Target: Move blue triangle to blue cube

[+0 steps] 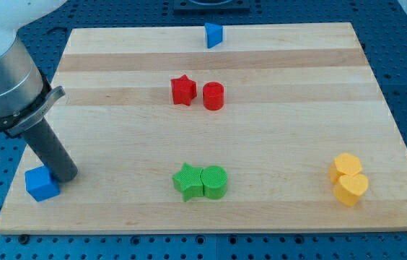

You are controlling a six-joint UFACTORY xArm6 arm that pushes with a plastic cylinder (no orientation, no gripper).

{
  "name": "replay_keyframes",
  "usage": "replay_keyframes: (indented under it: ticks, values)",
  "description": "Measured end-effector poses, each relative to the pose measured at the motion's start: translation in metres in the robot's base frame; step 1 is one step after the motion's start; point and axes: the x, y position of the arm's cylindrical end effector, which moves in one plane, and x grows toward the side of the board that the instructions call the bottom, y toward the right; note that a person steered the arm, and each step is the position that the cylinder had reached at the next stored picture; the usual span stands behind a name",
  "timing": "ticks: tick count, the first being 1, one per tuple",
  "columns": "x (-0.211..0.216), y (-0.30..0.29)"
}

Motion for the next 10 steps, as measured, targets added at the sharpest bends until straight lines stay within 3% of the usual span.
replay_keyframes:
  ticks: [1, 3, 4, 5, 7, 8, 9, 10]
  values:
    - [-0.024, 0.0]
    - [-0.144, -0.01]
    - [-0.195, 0.013]
    - [-0.225, 0.058]
    - [-0.243, 0.207]
    - [-0.284, 0.266]
    - [-0.339, 0.3]
    - [-0.351, 0.287]
